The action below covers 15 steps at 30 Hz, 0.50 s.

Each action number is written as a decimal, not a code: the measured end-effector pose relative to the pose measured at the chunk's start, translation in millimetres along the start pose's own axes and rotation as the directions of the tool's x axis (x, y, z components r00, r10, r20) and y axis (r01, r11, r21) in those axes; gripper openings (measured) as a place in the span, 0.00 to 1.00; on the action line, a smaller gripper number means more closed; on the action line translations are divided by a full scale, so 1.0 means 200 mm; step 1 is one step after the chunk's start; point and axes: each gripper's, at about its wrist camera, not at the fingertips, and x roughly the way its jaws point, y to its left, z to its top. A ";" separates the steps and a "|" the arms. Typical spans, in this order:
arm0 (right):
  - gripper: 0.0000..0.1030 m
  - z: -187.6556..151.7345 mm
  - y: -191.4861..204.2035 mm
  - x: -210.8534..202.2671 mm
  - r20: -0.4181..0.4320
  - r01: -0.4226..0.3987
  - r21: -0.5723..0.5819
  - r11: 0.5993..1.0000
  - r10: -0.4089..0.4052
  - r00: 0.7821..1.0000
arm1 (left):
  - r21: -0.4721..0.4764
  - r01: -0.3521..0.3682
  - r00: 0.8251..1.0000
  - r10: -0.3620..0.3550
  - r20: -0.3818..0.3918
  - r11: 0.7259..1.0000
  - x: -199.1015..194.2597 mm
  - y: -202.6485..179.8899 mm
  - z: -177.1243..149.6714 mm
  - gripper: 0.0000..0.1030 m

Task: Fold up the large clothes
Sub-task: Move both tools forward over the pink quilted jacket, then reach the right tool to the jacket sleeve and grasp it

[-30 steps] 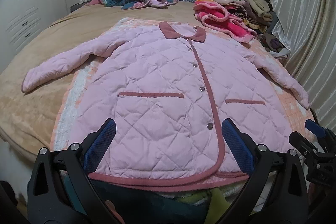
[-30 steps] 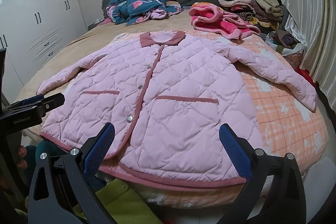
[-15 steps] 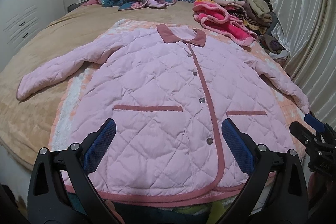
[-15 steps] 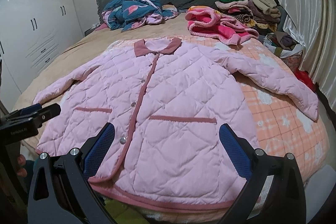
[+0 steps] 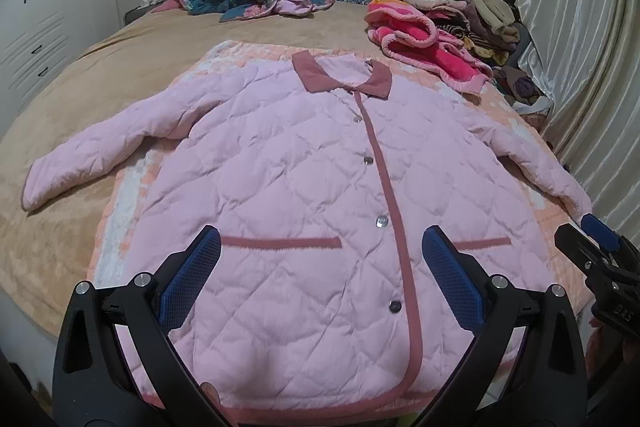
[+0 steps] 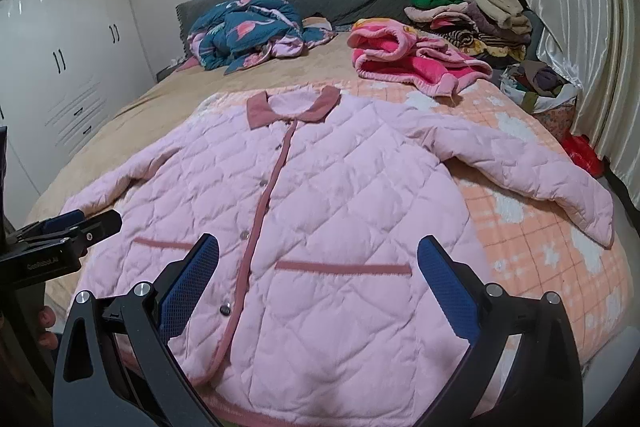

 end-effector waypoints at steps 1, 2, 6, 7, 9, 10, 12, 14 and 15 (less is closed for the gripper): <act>0.96 0.01 -0.01 0.00 0.003 0.000 0.003 1.000 0.000 1.000 | 0.001 -0.001 1.000 0.001 0.003 1.000 0.01 0.00 0.02 0.92; 0.96 0.03 -0.01 0.01 0.006 0.000 0.005 1.000 0.000 1.000 | 0.003 -0.002 1.000 0.002 0.006 1.000 0.01 -0.01 0.04 0.92; 0.96 0.07 -0.04 0.02 0.016 -0.002 0.011 1.000 0.001 1.000 | 0.012 -0.001 1.000 0.001 0.017 1.000 0.03 -0.03 0.10 0.92; 0.96 0.09 -0.04 0.02 0.020 0.000 0.014 1.000 -0.001 1.000 | 0.013 -0.001 1.000 0.001 0.018 1.000 0.04 -0.03 0.11 0.92; 0.96 0.11 -0.05 0.02 0.029 0.004 0.013 1.000 -0.004 1.000 | 0.013 0.004 1.000 -0.004 0.019 1.000 0.05 -0.05 0.14 0.92; 0.96 0.13 -0.07 0.02 0.034 0.006 0.016 1.000 -0.006 0.999 | 0.015 0.006 1.000 -0.006 0.019 1.000 0.07 -0.05 0.16 0.92; 0.96 0.15 -0.09 0.02 0.043 0.005 0.025 1.000 -0.006 0.999 | 0.014 0.008 1.000 -0.008 0.018 1.000 0.09 -0.07 0.19 0.92; 0.96 0.17 -0.12 0.02 0.052 0.009 0.036 0.999 -0.011 0.999 | 0.013 0.014 1.000 -0.015 0.015 1.000 0.11 -0.09 0.22 0.92; 0.96 0.19 -0.13 0.03 0.057 0.011 0.044 0.999 -0.014 0.998 | 0.014 0.017 1.000 -0.018 0.014 1.000 0.12 -0.10 0.23 0.92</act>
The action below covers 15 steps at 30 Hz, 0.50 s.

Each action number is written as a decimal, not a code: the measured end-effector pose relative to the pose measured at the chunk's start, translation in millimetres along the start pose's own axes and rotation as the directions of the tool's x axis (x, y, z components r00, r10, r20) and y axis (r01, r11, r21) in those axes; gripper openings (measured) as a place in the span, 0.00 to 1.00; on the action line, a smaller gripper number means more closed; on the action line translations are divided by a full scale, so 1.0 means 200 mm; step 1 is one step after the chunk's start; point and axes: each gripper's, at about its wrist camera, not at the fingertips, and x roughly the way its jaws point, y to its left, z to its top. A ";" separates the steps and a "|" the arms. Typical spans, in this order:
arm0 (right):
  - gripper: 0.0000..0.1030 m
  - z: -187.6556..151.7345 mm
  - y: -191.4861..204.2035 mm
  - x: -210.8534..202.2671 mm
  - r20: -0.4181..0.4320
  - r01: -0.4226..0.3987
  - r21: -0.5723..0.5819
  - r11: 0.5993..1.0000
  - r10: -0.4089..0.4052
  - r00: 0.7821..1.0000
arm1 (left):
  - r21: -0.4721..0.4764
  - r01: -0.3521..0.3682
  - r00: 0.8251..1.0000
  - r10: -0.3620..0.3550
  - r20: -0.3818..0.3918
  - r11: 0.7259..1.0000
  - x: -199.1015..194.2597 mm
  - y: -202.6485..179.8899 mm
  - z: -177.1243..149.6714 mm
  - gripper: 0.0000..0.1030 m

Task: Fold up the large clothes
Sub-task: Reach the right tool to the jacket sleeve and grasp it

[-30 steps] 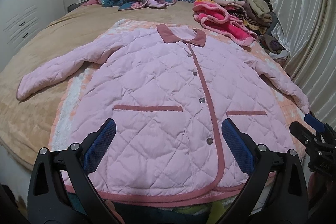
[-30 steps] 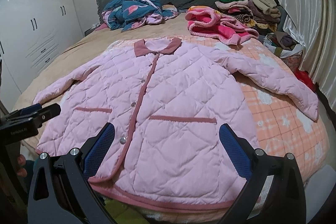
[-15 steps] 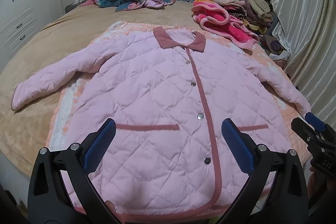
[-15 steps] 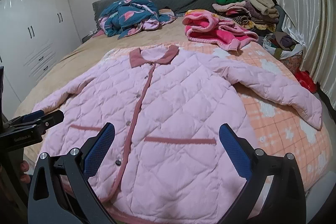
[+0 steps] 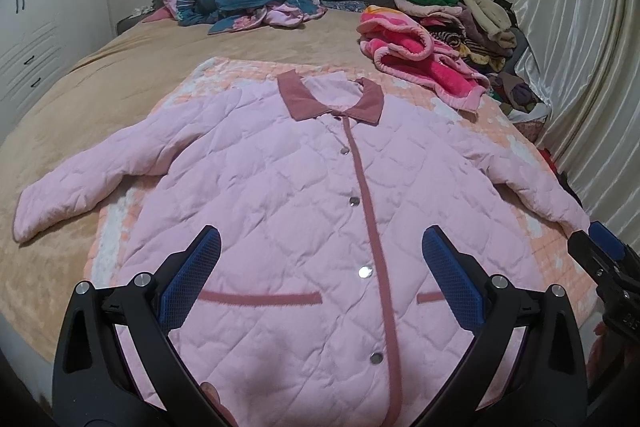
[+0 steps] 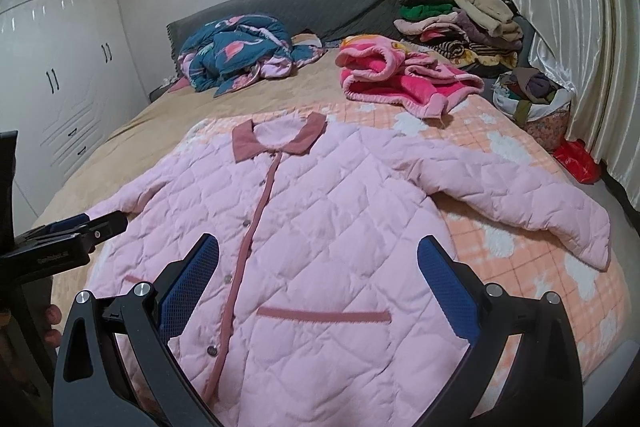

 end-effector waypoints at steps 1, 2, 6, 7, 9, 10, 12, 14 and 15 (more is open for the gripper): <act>0.96 0.01 -0.01 0.00 0.004 0.002 0.007 1.000 -0.002 1.000 | 0.003 0.003 1.000 -0.003 0.003 1.000 0.01 -0.01 0.02 0.92; 0.96 0.02 -0.03 0.01 0.009 0.006 0.016 1.000 -0.007 1.000 | 0.009 0.004 1.000 -0.004 0.006 1.000 0.02 -0.03 0.04 0.92; 0.96 0.07 -0.11 0.02 0.023 0.024 0.047 0.999 -0.025 0.999 | 0.024 0.009 1.000 -0.010 0.018 1.000 0.05 -0.08 0.11 0.92; 0.96 0.07 -0.12 0.02 0.025 0.029 0.052 0.998 -0.030 0.999 | 0.025 0.012 1.000 -0.013 0.021 1.000 0.05 -0.09 0.12 0.92; 0.96 0.10 -0.16 0.02 0.032 0.045 0.065 0.997 -0.048 0.998 | 0.034 0.015 0.999 -0.016 0.027 0.999 0.06 -0.12 0.15 0.92; 0.96 0.11 -0.18 0.03 0.034 0.053 0.069 0.996 -0.056 0.998 | 0.037 0.017 0.999 -0.018 0.028 0.999 0.06 -0.13 0.16 0.92; 0.96 0.12 -0.22 0.03 0.039 0.070 0.081 0.994 -0.073 0.997 | 0.039 0.024 0.999 -0.025 0.027 0.999 0.08 -0.15 0.18 0.92; 0.96 0.14 -0.26 0.04 0.045 0.086 0.098 0.991 -0.091 0.995 | 0.039 0.029 0.999 -0.030 0.023 0.999 0.11 -0.17 0.20 0.92; 0.96 0.14 -0.28 0.05 0.048 0.092 0.104 0.990 -0.097 0.994 | 0.039 0.032 0.999 -0.033 0.023 0.999 0.12 -0.17 0.21 0.92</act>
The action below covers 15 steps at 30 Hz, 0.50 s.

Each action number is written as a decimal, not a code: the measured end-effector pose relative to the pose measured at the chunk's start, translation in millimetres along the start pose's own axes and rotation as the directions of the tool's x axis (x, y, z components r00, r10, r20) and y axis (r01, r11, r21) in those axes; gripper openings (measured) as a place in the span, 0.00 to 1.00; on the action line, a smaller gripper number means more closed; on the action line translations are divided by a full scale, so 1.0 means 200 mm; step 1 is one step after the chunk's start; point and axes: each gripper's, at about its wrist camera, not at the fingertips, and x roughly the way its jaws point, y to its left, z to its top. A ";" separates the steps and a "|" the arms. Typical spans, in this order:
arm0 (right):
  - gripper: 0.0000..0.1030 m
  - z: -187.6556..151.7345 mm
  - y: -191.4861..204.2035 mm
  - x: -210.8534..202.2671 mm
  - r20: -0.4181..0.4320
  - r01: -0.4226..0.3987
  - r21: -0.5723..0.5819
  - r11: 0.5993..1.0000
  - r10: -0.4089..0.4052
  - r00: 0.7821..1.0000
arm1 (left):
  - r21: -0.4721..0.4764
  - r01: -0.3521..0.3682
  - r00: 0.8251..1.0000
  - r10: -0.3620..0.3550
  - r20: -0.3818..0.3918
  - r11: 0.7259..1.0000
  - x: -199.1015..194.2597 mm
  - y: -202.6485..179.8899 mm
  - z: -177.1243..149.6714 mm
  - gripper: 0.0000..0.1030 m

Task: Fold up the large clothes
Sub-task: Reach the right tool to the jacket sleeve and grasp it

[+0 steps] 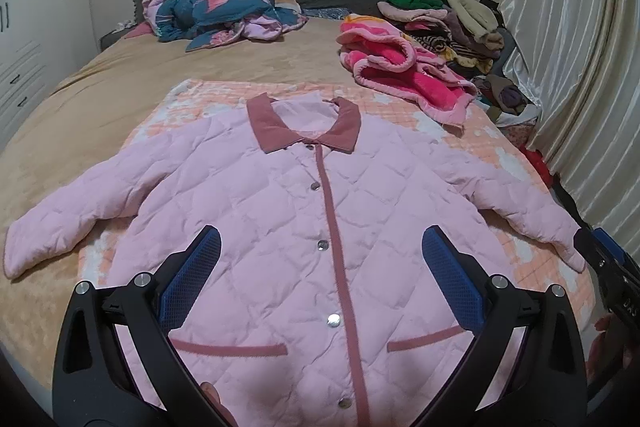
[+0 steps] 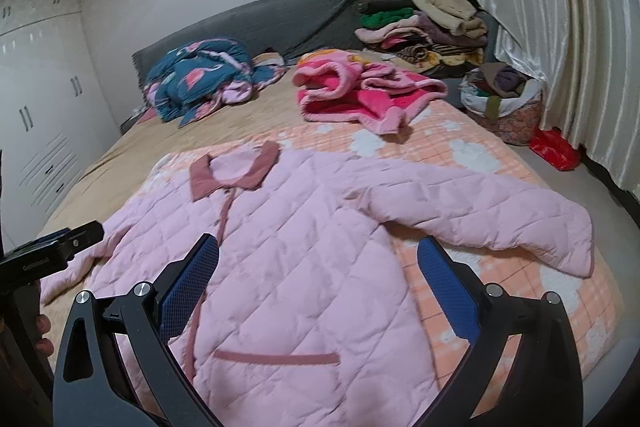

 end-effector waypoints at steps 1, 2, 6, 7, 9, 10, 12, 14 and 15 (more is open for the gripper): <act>0.96 0.01 -0.02 0.01 0.003 0.010 0.008 1.000 -0.010 1.000 | 0.003 0.003 1.000 -0.003 -0.001 1.000 0.02 -0.01 0.01 0.92; 0.96 0.02 -0.04 0.02 0.004 0.019 0.014 1.000 -0.020 1.000 | 0.005 0.005 1.000 -0.005 -0.001 1.000 0.03 -0.02 0.02 0.92; 0.96 0.05 -0.13 0.06 0.011 0.072 0.041 0.997 -0.072 0.997 | 0.004 0.020 1.000 -0.020 -0.001 1.000 0.07 -0.06 0.06 0.92; 0.96 0.05 -0.16 0.07 0.012 0.080 0.054 0.995 -0.081 0.997 | 0.005 0.021 1.000 -0.021 -0.002 1.000 0.08 -0.06 0.07 0.92; 0.96 0.07 -0.21 0.09 0.018 0.101 0.070 0.992 -0.102 0.995 | 0.012 0.022 1.000 -0.022 -0.006 1.000 0.11 -0.08 0.09 0.92; 0.96 0.08 -0.23 0.10 0.019 0.110 0.077 0.991 -0.112 0.994 | 0.016 0.022 1.000 -0.022 -0.009 1.000 0.12 -0.09 0.10 0.92; 0.96 0.09 -0.28 0.12 0.022 0.124 0.095 0.988 -0.126 0.992 | 0.022 0.022 1.000 -0.021 -0.014 1.000 0.14 -0.11 0.12 0.92; 0.96 0.10 -0.31 0.14 0.021 0.138 0.108 0.985 -0.141 0.990 | 0.026 0.034 0.999 -0.033 -0.018 0.999 0.17 -0.13 0.14 0.92; 0.96 0.10 -0.34 0.16 0.018 0.148 0.118 0.982 -0.152 0.988 | 0.030 0.042 0.999 -0.041 -0.022 0.999 0.18 -0.14 0.15 0.92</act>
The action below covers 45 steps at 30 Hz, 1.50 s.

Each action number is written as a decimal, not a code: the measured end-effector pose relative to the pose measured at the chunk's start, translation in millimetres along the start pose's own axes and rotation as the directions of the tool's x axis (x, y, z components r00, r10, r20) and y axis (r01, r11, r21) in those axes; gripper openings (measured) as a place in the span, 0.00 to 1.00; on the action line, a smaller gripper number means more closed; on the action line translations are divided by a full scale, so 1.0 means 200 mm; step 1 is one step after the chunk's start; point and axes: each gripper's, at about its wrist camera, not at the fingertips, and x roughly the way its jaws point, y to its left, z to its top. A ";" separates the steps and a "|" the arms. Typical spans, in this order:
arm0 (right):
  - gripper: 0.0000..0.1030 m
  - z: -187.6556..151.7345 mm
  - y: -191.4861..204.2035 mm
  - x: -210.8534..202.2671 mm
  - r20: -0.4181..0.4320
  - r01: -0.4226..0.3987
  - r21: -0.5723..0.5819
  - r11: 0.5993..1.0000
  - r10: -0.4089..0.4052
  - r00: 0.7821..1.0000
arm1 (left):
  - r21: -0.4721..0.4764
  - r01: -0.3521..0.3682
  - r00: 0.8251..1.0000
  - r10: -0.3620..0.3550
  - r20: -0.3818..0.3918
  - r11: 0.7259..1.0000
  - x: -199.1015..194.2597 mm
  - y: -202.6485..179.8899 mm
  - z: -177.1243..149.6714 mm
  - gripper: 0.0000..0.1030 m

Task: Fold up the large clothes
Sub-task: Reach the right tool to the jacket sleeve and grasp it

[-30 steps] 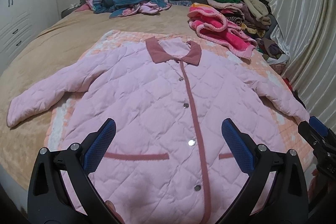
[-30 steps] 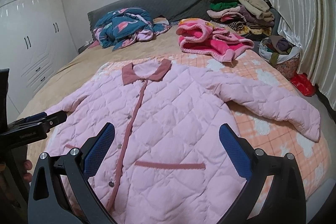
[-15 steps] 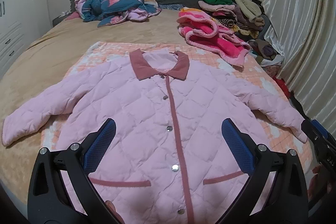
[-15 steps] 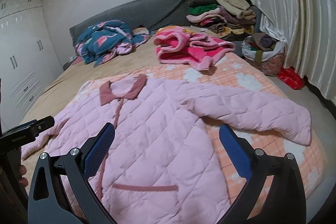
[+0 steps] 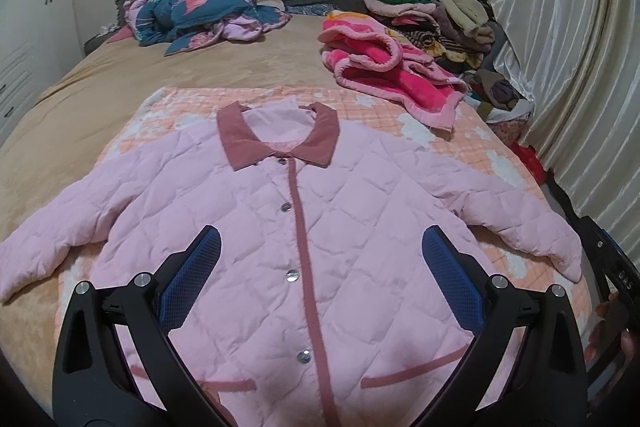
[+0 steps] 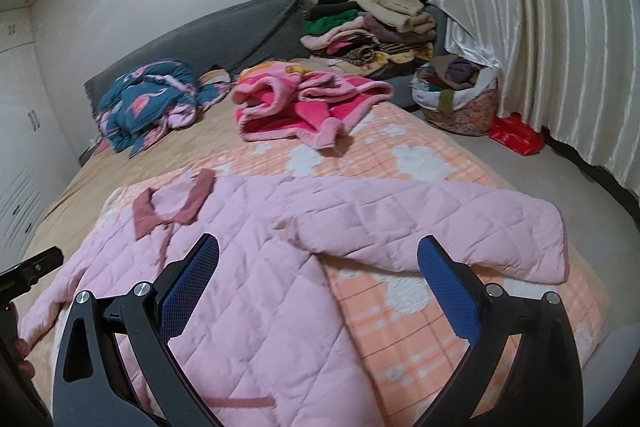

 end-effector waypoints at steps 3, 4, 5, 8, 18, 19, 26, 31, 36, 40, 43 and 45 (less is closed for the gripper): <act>0.96 0.01 -0.04 0.05 -0.014 0.020 0.023 1.000 -0.020 1.000 | 0.005 0.019 1.000 -0.019 -0.016 1.000 0.05 -0.03 0.02 0.92; 0.96 0.01 -0.07 0.08 -0.020 0.034 0.033 0.999 -0.034 0.999 | 0.009 0.021 1.000 -0.021 -0.022 1.000 0.07 -0.04 0.03 0.92; 0.96 0.01 -0.08 0.09 -0.026 0.038 0.042 0.998 -0.037 0.999 | 0.013 0.022 0.999 -0.021 -0.027 1.000 0.09 -0.04 0.03 0.92; 0.96 0.00 -0.12 0.15 -0.044 0.054 0.069 0.996 -0.051 0.998 | 0.023 0.020 0.999 -0.019 -0.039 1.000 0.15 -0.06 0.04 0.92; 0.96 -0.06 -0.29 0.31 -0.111 0.094 0.185 0.978 -0.074 0.991 | 0.037 0.003 0.997 0.000 -0.080 0.999 0.35 -0.09 0.04 0.92; 0.96 -0.07 -0.32 0.32 -0.120 0.099 0.206 0.974 -0.075 0.990 | 0.034 0.004 0.996 -0.001 -0.086 0.999 0.37 -0.09 0.04 0.92; 0.96 -0.13 -0.47 0.44 -0.178 0.122 0.303 0.945 -0.069 0.982 | 0.041 -0.024 0.993 0.029 -0.111 0.999 0.49 -0.09 0.03 0.92; 0.96 -0.19 -0.60 0.55 -0.235 0.133 0.404 0.905 -0.038 0.971 | 0.053 -0.041 0.992 0.047 -0.119 0.998 0.56 -0.08 0.00 0.92; 0.96 -0.23 -0.76 0.63 -0.256 0.154 0.535 0.831 -0.015 0.967 | 0.039 -0.060 0.988 0.065 -0.138 0.997 0.63 -0.04 -0.03 0.92; 0.96 -0.24 -0.86 0.66 -0.243 0.164 0.590 0.791 -0.020 0.970 | 0.037 -0.089 0.987 0.093 -0.134 0.995 0.67 0.01 -0.04 0.92; 0.96 -0.23 -0.93 0.68 -0.231 0.186 0.626 0.757 -0.048 0.972 | 0.033 -0.126 0.983 0.129 -0.131 0.992 0.69 0.06 -0.05 0.92; 0.96 -0.23 -0.98 0.69 -0.214 0.188 0.652 0.735 -0.060 0.975 | 0.023 -0.139 0.981 0.141 -0.134 0.990 0.70 0.10 -0.06 0.92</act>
